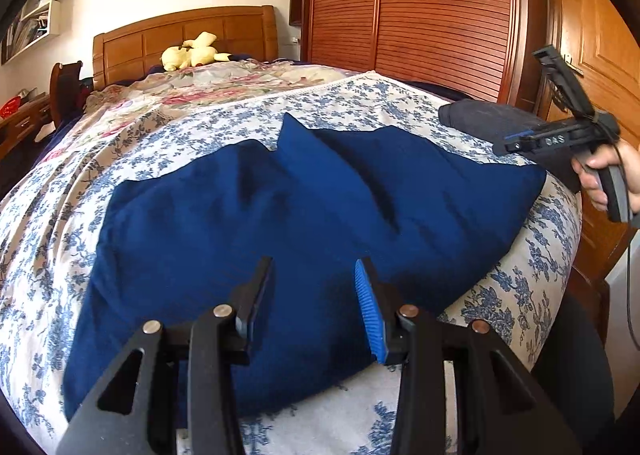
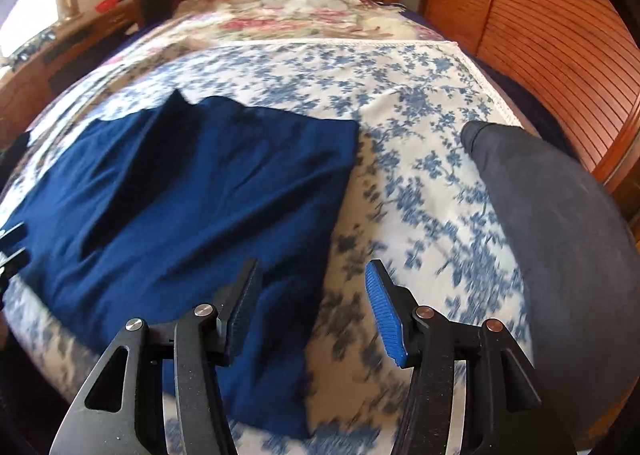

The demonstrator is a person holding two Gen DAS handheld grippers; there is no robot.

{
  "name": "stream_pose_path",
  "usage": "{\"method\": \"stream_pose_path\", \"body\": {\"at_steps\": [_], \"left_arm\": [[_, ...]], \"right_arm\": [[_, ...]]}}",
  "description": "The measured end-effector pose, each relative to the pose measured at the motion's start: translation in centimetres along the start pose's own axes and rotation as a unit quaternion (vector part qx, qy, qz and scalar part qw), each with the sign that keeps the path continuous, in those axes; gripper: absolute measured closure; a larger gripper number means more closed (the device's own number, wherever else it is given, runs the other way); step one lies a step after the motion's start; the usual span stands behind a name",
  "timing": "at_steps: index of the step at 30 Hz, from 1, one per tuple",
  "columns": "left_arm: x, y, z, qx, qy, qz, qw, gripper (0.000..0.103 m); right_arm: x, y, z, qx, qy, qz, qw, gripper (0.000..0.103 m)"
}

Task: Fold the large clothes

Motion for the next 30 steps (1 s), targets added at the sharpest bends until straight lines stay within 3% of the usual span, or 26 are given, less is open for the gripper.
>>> {"method": "stream_pose_path", "body": {"at_steps": [5, 12, 17, 24, 26, 30], "left_arm": [[0.9, -0.3, 0.1, -0.006, -0.008, 0.002, 0.9999, 0.064], [1.5, -0.7, 0.4, -0.013, -0.016, 0.002, 0.9998, 0.064], [1.3, -0.8, 0.4, -0.015, -0.012, 0.002, 0.9998, 0.064], [1.2, -0.8, 0.6, -0.015, -0.012, 0.004, 0.9998, 0.064], [1.2, -0.8, 0.6, -0.015, -0.014, 0.004, 0.9998, 0.064], [1.2, -0.8, 0.7, -0.016, -0.014, 0.004, 0.9998, 0.064]], "right_arm": [[-1.3, 0.5, 2.4, -0.004, -0.001, -0.023, 1.0, 0.045], [-1.7, -0.1, 5.1, -0.02, -0.009, -0.005, 1.0, 0.037], [-1.0, -0.9, 6.1, -0.027, -0.032, -0.003, 0.999, 0.025], [-0.5, -1.3, 6.7, -0.036, -0.07, -0.032, 0.996, 0.025], [-0.5, -1.2, 6.8, -0.031, -0.087, -0.048, 0.995, 0.031], [-1.5, -1.1, 6.4, -0.026, -0.09, -0.066, 0.993, 0.033]]}}
Point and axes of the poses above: each gripper's, at about its wrist camera, not at the fingertips, and y roughly against the way its jaws point, x to its right, z to its underside, the point moved 3 cm from there along -y, roughly the way its jaws point, and after that the axes turned 4 degrees about -x, right-handed, at the moved point
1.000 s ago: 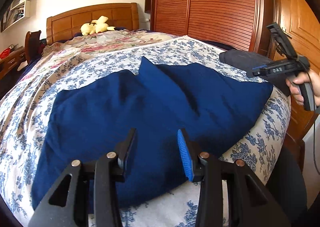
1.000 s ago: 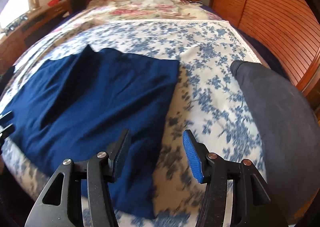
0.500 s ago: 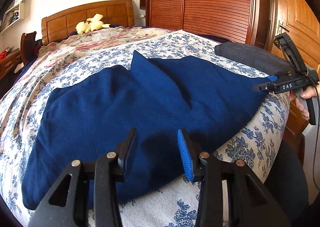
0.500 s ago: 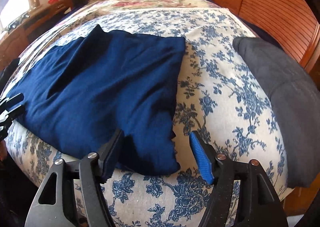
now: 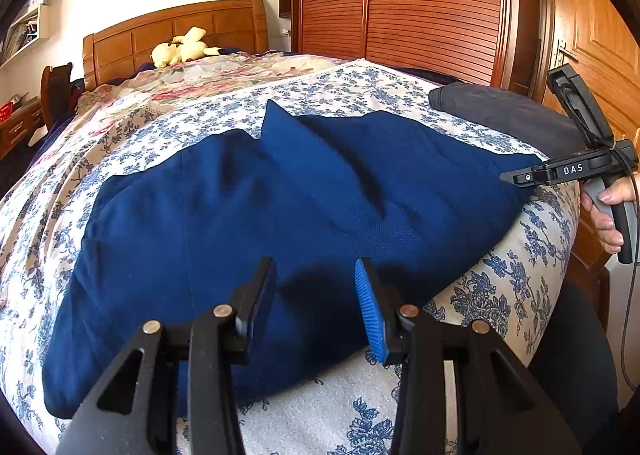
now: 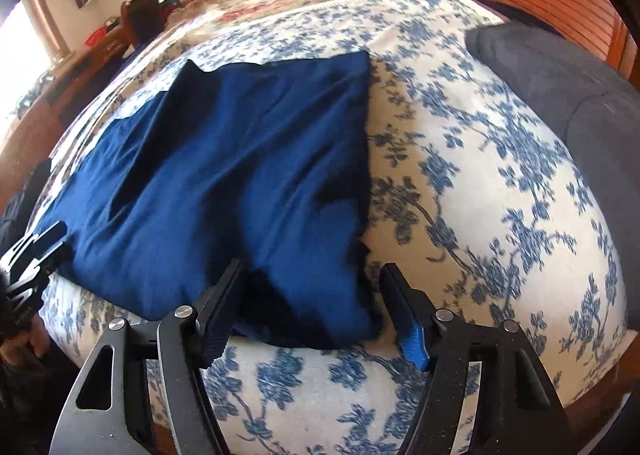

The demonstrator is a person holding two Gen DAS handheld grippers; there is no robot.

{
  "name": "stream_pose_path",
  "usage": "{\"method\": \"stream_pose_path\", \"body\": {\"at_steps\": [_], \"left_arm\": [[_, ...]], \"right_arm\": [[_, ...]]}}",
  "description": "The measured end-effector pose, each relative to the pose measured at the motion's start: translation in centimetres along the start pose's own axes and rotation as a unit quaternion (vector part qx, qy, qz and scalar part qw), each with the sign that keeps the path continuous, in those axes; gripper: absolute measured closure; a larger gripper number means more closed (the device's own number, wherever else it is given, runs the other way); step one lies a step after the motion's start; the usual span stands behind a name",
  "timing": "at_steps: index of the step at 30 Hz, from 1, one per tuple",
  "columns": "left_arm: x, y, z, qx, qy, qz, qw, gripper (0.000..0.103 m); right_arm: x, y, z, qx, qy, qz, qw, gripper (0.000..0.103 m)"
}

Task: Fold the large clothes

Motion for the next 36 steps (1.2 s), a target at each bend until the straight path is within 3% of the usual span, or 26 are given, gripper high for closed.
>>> {"method": "stream_pose_path", "body": {"at_steps": [7, 9, 11, 14, 26, 30, 36], "left_arm": [[0.1, 0.0, 0.0, 0.0, 0.0, 0.0, 1.0, 0.064], [0.0, 0.1, 0.0, 0.002, 0.0, 0.0, 1.0, 0.064], [-0.1, 0.2, 0.0, 0.004, 0.0, 0.001, 1.0, 0.064], [-0.5, 0.7, -0.1, 0.008, 0.002, -0.003, 1.0, 0.064], [-3.8, 4.9, 0.8, 0.039, 0.03, -0.016, 0.9987, 0.064], [-5.3, 6.6, 1.6, 0.048, 0.043, -0.024, 0.9977, 0.064], [-8.2, 9.1, 3.3, 0.055, 0.063, -0.046, 0.9954, 0.064]], "right_arm": [[-0.4, -0.6, 0.0, 0.001, 0.002, -0.005, 1.0, 0.037], [-0.3, -0.6, 0.0, 0.002, 0.005, -0.012, 1.0, 0.045], [0.0, -0.1, -0.2, 0.014, 0.002, -0.013, 1.0, 0.07], [0.3, 1.1, -0.9, 0.035, -0.003, -0.036, 0.999, 0.08], [-6.0, 5.0, -4.8, 0.089, 0.062, -0.045, 0.993, 0.087], [-10.6, 6.5, -6.7, 0.132, 0.105, -0.066, 0.984, 0.088], [-19.5, 6.2, -9.5, 0.156, 0.164, -0.102, 0.969, 0.09]]}}
Point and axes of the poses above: each gripper's, at about its wrist camera, not at the fingertips, and y roughly against the way its jaws point, x to its right, z to its underside, the point moved 3 cm from there along -y, roughly the way its jaws point, and after that the axes turned 4 degrees about -x, right-handed, at the moved point
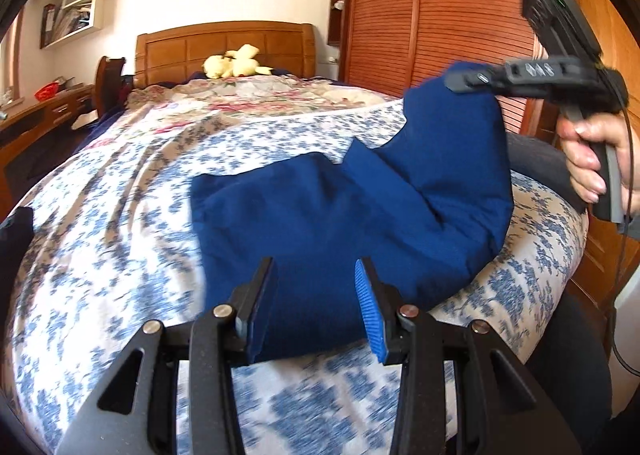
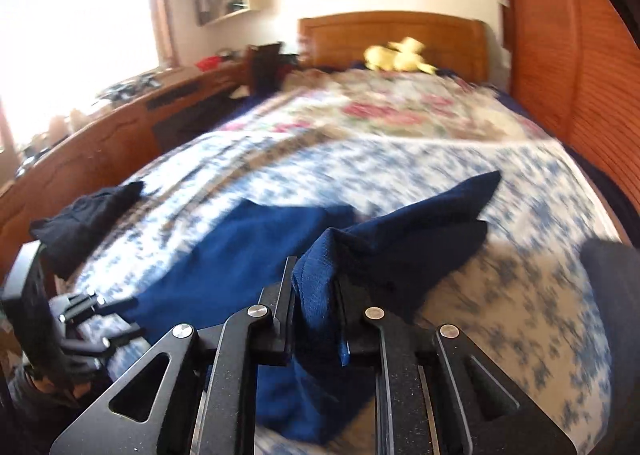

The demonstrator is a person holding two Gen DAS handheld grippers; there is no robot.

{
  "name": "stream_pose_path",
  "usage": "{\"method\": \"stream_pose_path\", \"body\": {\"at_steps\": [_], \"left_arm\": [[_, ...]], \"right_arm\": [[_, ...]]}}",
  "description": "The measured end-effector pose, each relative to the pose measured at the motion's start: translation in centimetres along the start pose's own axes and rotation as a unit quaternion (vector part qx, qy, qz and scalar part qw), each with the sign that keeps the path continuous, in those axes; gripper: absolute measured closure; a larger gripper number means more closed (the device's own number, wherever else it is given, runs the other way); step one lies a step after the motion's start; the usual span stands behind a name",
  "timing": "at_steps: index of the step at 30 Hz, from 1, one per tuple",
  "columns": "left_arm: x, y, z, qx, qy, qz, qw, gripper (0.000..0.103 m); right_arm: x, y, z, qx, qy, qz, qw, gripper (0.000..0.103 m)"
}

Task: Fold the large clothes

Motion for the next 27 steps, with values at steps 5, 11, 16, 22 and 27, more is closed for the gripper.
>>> {"method": "stream_pose_path", "body": {"at_steps": [5, 11, 16, 22, 27], "left_arm": [[-2.4, 1.4, 0.5, 0.011, 0.026, -0.014, 0.9995, 0.064], [-4.3, 2.1, 1.0, 0.012, 0.042, -0.024, 0.9987, 0.064], [-4.7, 2.5, 0.7, 0.017, 0.048, -0.024, 0.9984, 0.064], [-3.8, 2.5, -0.1, 0.023, 0.042, -0.024, 0.9986, 0.064], [-2.7, 2.6, -0.8, 0.03, 0.042, -0.019, 0.9985, 0.064]], "right_arm": [[-6.6, -3.9, -2.9, 0.018, 0.021, -0.056, 0.998, 0.09], [-12.9, -9.3, -1.2, -0.05, 0.06, -0.111, 0.991, 0.086], [-14.1, -9.1, 0.6, -0.069, 0.088, -0.112, 0.987, 0.057], [-10.5, -7.3, 1.4, -0.055, 0.09, -0.076, 0.992, 0.057], [-5.3, -8.4, 3.5, -0.093, 0.071, -0.025, 0.993, 0.062]]}}
Point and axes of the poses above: each gripper's, at about its wrist camera, not at the fingertips, and y roughly against the way its jaws point, x to its right, z to its underside, the point moved 3 cm from there along -y, roughly the way its jaws point, and after that the axes turned 4 degrees about -x, right-handed, at the moved point
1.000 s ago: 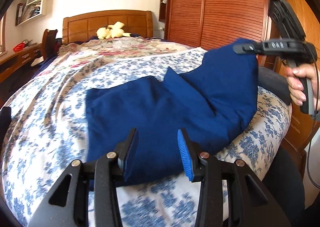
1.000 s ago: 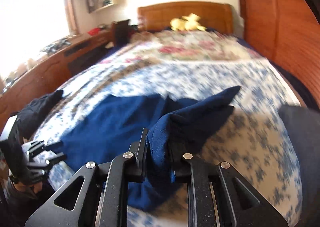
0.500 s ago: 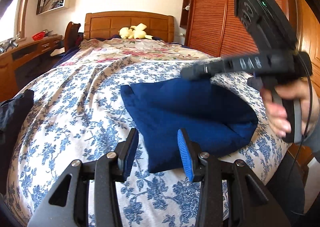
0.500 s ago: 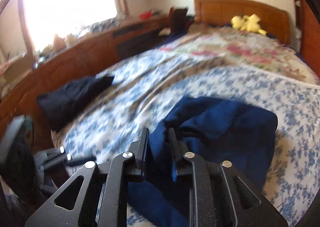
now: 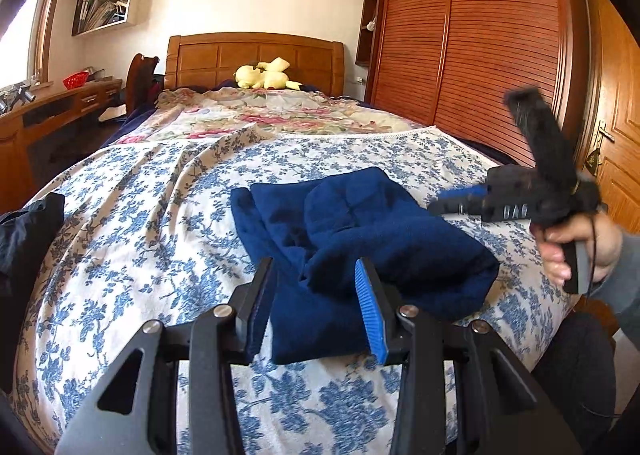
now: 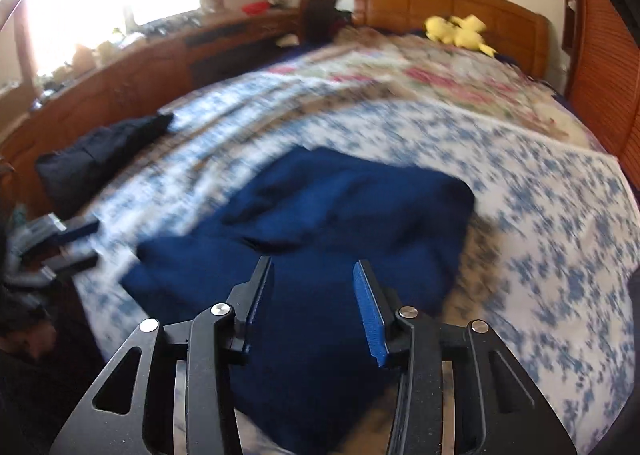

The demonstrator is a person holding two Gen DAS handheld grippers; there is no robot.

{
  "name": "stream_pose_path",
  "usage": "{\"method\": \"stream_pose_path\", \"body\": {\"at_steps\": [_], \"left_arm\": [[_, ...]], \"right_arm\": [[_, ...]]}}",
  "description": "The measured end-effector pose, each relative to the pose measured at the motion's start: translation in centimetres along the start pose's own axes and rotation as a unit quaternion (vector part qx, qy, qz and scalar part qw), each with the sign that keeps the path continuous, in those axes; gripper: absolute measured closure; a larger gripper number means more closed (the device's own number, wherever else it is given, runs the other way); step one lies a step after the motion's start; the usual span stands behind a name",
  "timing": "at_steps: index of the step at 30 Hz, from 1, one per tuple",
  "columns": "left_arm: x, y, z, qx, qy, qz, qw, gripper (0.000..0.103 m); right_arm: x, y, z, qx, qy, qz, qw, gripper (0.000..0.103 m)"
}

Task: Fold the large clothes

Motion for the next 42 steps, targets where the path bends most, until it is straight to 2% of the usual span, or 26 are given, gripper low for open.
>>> {"method": "stream_pose_path", "body": {"at_steps": [2, 6, 8, 11, 13, 17, 26, 30, 35, 39, 42], "left_arm": [[0.3, -0.3, -0.2, -0.002, -0.001, 0.001, 1.0, 0.064], [1.0, -1.6, -0.7, -0.017, -0.006, -0.009, 0.9998, 0.064], [1.1, -2.3, -0.8, -0.026, -0.003, -0.014, 0.9996, 0.064], [1.2, -3.4, -1.0, -0.041, 0.006, -0.016, 0.999, 0.064], [1.1, -4.2, -1.0, -0.053, 0.01, -0.019, 0.9984, 0.064], [0.9, -5.7, -0.1, -0.079, 0.022, -0.032, 0.9961, 0.064], [1.1, -6.8, 0.1, -0.106, 0.027, -0.021, 0.9938, 0.065], [1.7, -7.0, -0.1, -0.119, 0.013, -0.022, 0.9926, 0.096], [2.1, -5.0, -1.6, -0.091, -0.006, -0.047, 0.9948, 0.098], [0.1, -3.7, -1.7, -0.08, 0.014, -0.066, 0.9945, 0.098], [-2.2, -3.6, -0.3, -0.092, 0.033, -0.083, 0.9917, 0.098]], "right_arm": [[1.0, -0.8, 1.4, -0.019, 0.0, -0.001, 1.0, 0.062], [1.5, -2.4, 3.7, -0.046, 0.004, -0.033, 0.998, 0.061], [1.2, -2.6, 4.3, -0.032, 0.016, -0.034, 0.999, 0.061], [1.9, -2.6, 5.3, -0.002, -0.001, -0.055, 0.998, 0.061], [2.0, -2.6, 5.1, -0.01, -0.005, -0.063, 0.998, 0.061], [1.5, -2.0, 4.6, -0.006, 0.03, -0.05, 0.998, 0.062], [2.3, -1.6, 5.1, 0.002, 0.009, -0.065, 0.998, 0.061], [2.4, -1.0, 5.0, 0.002, 0.0, -0.057, 0.998, 0.061], [2.0, -0.5, 4.3, 0.007, 0.001, -0.059, 0.998, 0.061], [0.8, 0.2, 3.7, 0.02, 0.014, -0.077, 0.997, 0.061], [-0.2, 0.2, 3.3, 0.024, 0.019, -0.095, 0.995, 0.061]]}}
Point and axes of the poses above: each gripper's, at about its wrist camera, not at the fingertips, and y roughly against the way its jaws point, x to its right, z to its underside, the point moved 3 cm from there along -y, roughly the way its jaws point, and after that the axes turned 4 degrees about -x, right-handed, at the moved point
